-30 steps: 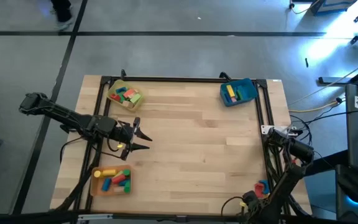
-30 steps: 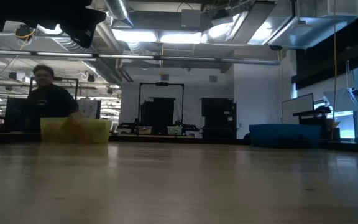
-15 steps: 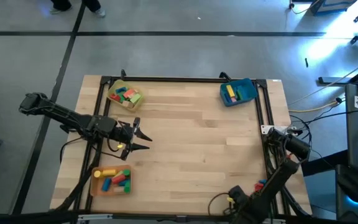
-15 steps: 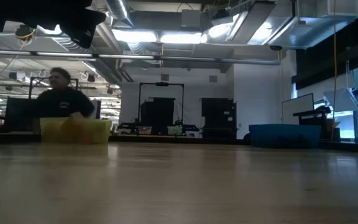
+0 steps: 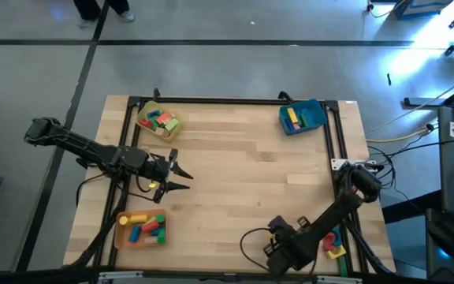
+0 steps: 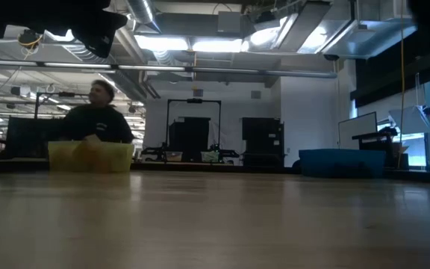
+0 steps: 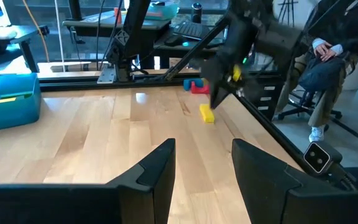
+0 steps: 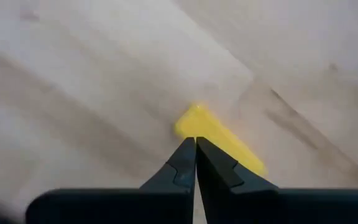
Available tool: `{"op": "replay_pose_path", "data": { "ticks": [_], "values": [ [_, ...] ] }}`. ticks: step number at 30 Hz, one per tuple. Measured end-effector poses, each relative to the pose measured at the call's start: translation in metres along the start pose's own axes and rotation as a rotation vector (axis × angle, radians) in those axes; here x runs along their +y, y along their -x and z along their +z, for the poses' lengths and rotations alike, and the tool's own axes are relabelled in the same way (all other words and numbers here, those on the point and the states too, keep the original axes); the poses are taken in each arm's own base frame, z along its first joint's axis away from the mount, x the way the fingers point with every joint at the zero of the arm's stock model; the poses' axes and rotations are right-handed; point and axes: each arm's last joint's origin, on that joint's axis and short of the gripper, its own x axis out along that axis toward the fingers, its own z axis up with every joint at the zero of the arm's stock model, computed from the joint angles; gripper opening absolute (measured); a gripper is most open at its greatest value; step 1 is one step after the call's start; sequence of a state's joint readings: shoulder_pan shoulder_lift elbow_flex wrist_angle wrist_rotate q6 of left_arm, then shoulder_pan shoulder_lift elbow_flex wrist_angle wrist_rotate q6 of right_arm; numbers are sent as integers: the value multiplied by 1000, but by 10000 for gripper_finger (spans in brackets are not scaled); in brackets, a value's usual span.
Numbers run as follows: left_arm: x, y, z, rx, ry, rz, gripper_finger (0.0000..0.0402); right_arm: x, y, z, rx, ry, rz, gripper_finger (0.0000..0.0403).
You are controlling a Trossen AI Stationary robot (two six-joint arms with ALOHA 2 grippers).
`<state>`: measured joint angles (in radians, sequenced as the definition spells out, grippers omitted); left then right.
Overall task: Sort blocks by size
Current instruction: Put the green rectangular block into the blue bin
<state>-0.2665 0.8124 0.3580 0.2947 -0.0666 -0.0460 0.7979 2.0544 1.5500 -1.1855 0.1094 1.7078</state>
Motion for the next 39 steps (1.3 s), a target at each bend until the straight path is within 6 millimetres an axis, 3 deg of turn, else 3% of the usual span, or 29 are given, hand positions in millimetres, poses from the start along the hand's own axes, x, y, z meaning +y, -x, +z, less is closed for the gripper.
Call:
{"op": "replay_pose_path", "data": {
  "ticks": [6, 11, 17, 21, 31, 39],
  "values": [
    [0, 0, 0, 0, -2, 0, 143, 1, 51, -18, 141, -12, 4, 14],
    [0, 0, 0, -1, -2, 0, 143, -6, 61, -51, 300, -93, -42, 14],
    [0, 0, 0, -1, -2, 0, 143, -25, 50, -91, 459, -184, -221, 14],
    [0, 0, 0, -1, -2, 0, 143, -36, 40, -106, 496, -214, -314, 14],
    [0, 0, 0, 0, -2, -1, 143, -38, 0, -113, 548, -206, -284, 14],
    [0, 0, 0, 0, -7, -1, 143, -44, -19, -114, 609, -202, -324, 14]
  ]
}}
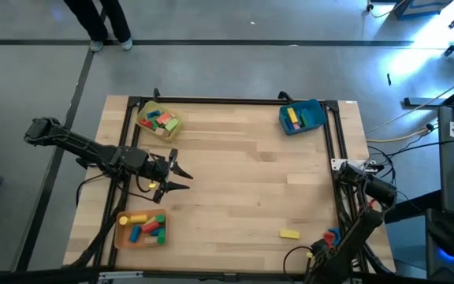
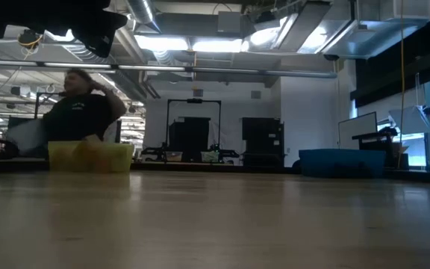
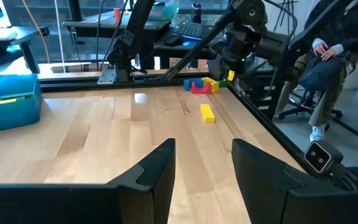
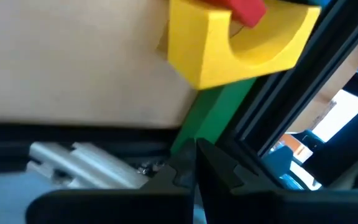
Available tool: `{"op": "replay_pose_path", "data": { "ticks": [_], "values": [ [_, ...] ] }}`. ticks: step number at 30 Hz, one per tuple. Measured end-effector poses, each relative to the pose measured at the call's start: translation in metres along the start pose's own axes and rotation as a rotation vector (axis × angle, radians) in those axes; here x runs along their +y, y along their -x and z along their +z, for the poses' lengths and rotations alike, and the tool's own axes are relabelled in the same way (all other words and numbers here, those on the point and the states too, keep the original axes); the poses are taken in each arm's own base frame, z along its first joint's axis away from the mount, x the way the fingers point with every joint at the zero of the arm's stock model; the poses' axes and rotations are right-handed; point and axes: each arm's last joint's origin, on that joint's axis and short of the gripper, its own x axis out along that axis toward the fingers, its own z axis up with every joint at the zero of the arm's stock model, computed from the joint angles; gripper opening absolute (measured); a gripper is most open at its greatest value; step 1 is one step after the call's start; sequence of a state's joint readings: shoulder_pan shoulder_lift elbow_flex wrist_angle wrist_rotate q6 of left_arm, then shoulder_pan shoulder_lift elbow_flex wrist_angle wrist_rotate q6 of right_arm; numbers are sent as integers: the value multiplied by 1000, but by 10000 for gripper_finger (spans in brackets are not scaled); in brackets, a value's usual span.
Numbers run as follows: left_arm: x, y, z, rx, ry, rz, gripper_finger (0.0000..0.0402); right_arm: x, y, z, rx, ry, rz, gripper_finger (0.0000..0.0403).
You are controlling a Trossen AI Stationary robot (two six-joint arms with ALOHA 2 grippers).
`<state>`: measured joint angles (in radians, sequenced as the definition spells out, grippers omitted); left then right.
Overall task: Sort blocks by size
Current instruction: Put the green rectangular block into the blue bin
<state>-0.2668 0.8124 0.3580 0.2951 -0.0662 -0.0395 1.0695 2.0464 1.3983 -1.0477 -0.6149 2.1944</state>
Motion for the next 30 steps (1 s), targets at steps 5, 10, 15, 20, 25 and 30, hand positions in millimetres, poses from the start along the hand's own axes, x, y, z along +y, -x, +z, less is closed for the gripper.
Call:
{"op": "replay_pose_path", "data": {
  "ticks": [5, 10, 15, 20, 25, 30],
  "values": [
    [0, 0, 0, 0, -3, 0, 143, -1, -3, 3, -2, -10, -16, 14],
    [0, 0, 0, 0, -16, 0, 143, -7, -4, 3, 9, -41, -82, 14],
    [0, 0, 0, 4, -17, 0, 143, -10, -7, 0, 4, -32, -89, 14],
    [0, 0, -1, 11, -16, 0, 143, -6, -11, 4, -23, -24, -53, 14],
    [0, 0, -3, 29, -14, 1, 143, -4, -20, 12, -6, -16, -40, 14],
    [0, 0, -3, 27, -5, 1, 143, -1, -18, 16, -12, -26, -15, 14]
  ]
}}
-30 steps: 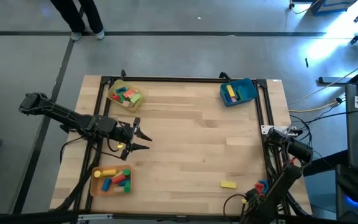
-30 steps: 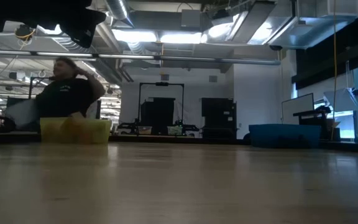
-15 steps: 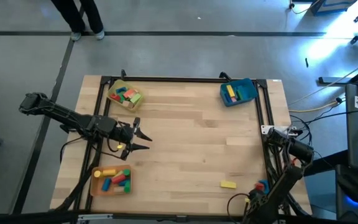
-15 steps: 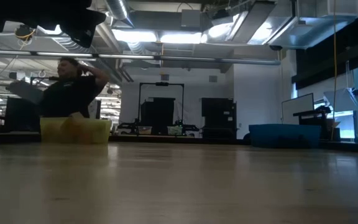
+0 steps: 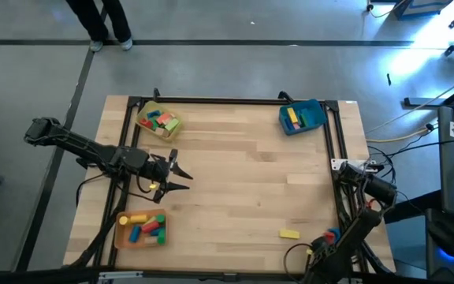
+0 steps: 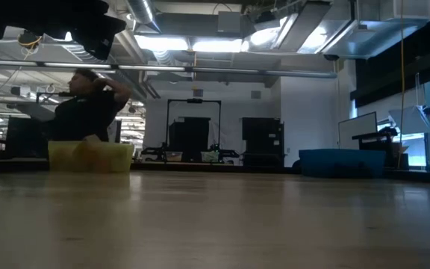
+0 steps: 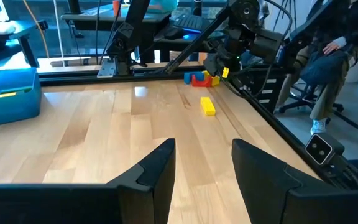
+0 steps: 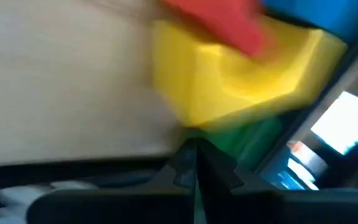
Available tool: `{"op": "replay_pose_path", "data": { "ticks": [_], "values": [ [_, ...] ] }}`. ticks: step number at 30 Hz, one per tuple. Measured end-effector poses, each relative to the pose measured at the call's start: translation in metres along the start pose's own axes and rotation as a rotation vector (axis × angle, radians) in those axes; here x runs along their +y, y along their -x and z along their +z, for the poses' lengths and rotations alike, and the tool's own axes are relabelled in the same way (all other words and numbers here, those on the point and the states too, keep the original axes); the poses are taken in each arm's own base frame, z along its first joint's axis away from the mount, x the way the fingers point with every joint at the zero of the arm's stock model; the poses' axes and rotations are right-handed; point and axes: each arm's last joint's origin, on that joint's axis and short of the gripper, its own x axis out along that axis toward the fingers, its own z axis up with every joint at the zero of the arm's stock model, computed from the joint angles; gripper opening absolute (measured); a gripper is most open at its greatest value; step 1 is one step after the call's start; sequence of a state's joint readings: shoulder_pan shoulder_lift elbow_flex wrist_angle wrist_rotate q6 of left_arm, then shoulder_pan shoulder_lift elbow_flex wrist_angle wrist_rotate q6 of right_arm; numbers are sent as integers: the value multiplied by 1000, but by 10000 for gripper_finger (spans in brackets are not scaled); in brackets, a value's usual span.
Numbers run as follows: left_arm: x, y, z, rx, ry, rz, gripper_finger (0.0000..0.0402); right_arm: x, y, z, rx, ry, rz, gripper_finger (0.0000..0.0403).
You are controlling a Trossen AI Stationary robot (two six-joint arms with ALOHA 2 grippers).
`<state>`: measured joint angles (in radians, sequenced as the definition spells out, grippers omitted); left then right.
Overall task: Sort blocks by size
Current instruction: Put the green rectangular block into the blue bin
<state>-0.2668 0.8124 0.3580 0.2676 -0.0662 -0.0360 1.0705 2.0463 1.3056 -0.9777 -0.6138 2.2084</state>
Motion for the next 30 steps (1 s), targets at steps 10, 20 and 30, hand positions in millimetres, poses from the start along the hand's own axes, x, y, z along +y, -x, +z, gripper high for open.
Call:
{"op": "replay_pose_path", "data": {
  "ticks": [10, 20, 30],
  "values": [
    [0, 0, 0, -5, -2, 0, 143, 20, 22, 15, -108, 78, 145, 14],
    [0, 0, 0, -5, -7, 0, 143, 6, 37, 11, -94, 50, 160, 14],
    [0, 0, 0, -4, -17, 0, 143, -11, 29, -8, 48, 69, 68, 14]
  ]
}}
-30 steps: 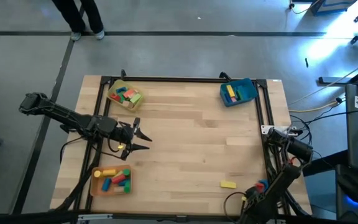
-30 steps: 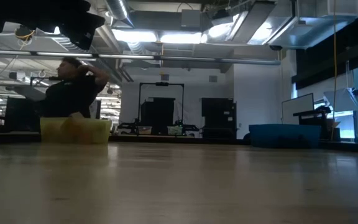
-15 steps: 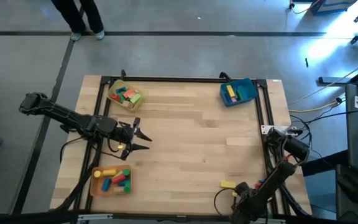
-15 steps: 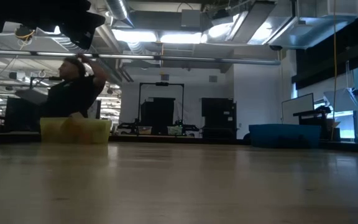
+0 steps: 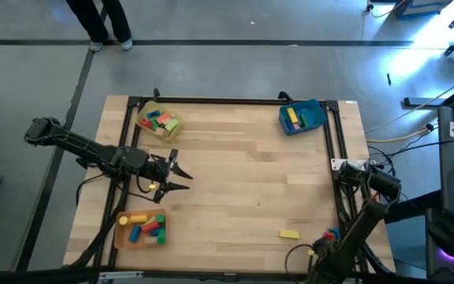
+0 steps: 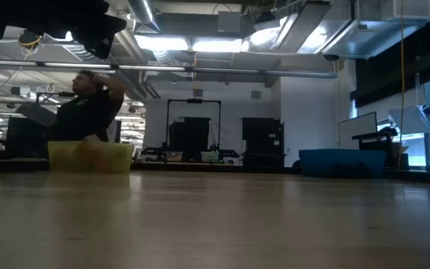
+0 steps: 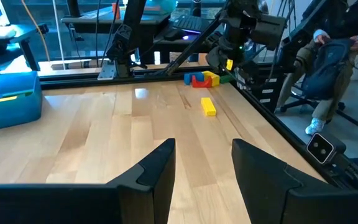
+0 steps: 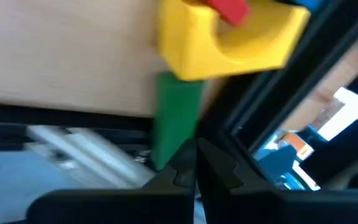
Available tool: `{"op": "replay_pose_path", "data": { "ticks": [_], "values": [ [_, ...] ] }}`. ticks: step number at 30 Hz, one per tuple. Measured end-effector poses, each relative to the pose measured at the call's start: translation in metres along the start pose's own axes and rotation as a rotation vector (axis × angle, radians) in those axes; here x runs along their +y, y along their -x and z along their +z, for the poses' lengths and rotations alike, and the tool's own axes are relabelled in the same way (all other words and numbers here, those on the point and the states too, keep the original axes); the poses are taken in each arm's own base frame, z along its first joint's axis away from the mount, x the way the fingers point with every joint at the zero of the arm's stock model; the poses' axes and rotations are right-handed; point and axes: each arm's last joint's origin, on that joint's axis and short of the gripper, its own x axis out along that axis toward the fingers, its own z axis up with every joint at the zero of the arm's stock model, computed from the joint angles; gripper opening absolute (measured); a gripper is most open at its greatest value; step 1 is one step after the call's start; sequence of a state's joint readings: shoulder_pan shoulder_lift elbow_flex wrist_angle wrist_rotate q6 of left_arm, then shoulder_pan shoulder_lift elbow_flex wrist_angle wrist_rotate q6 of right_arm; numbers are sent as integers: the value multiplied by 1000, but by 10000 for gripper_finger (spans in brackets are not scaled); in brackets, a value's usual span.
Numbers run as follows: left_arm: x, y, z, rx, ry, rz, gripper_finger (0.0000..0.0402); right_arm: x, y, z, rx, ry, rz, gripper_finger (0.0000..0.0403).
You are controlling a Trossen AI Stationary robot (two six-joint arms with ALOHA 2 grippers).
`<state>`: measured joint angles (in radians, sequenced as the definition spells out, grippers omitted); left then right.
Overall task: Sort blocks by size
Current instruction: Put the green rectangular block into the blue bin
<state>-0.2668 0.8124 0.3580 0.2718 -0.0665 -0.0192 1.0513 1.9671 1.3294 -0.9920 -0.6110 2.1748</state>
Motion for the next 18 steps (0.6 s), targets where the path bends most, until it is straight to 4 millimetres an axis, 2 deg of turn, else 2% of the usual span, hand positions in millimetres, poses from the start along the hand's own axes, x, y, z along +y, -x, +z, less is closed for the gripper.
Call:
{"op": "replay_pose_path", "data": {
  "ticks": [4, 11, 18],
  "values": [
    [0, 0, 0, 1, -1, 0, 143, -3, -9, -2, -1, -7, -1, 14],
    [0, 0, 0, 1, -1, 0, 143, 1, -24, 9, 36, 13, 31, 14],
    [0, 0, 0, 2, -1, 0, 143, 3, -23, 14, 25, 26, 51, 14]
  ]
}}
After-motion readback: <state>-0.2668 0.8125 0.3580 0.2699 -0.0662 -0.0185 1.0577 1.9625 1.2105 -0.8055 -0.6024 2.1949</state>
